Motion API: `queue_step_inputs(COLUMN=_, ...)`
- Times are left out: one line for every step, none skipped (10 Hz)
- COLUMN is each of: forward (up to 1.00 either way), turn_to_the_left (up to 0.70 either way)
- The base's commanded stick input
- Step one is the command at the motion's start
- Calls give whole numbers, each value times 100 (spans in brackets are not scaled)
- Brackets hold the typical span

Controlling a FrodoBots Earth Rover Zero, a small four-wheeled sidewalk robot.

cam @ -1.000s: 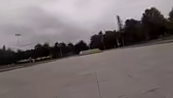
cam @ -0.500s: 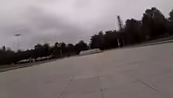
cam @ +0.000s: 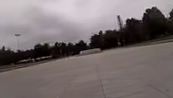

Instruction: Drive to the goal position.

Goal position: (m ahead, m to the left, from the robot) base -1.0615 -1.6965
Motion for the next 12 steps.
queue_step_inputs(forward=70, turn_to_the_left=-29)
queue_step_inputs(forward=70, turn_to_the_left=-5)
queue_step_inputs(forward=70, turn_to_the_left=0)
queue_step_inputs(forward=70, turn_to_the_left=0)
queue_step_inputs(forward=70, turn_to_the_left=-2)
queue_step_inputs(forward=70, turn_to_the_left=0)
queue_step_inputs(forward=70, turn_to_the_left=0)
queue_step_inputs(forward=70, turn_to_the_left=0)
queue_step_inputs(forward=70, turn_to_the_left=0)
queue_step_inputs(forward=70, turn_to_the_left=0)
queue_step_inputs(forward=70, turn_to_the_left=0)
queue_step_inputs(forward=70, turn_to_the_left=0)
